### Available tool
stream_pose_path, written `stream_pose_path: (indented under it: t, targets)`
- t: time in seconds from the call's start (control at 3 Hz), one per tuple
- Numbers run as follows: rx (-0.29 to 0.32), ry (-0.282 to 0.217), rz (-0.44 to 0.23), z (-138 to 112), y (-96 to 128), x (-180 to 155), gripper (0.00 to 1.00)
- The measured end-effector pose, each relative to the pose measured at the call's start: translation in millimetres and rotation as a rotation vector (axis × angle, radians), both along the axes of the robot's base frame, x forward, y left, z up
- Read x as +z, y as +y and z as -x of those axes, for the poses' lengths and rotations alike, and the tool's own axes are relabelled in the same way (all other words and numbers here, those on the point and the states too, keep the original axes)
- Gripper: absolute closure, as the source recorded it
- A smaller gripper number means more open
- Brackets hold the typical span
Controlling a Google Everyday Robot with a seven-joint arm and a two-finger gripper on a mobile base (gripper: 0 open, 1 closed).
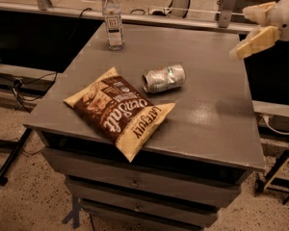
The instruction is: Knock 7up can over
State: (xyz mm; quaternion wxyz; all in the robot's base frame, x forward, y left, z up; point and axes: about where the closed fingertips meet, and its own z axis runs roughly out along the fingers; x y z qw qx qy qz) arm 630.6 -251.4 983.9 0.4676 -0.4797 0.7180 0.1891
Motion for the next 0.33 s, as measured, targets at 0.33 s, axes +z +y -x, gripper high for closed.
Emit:
stream_pose_path:
  t: [0.33]
  targets:
    - [0.007, -0.024, 0.01, 3.8, -6.8, 16.7, 0.0]
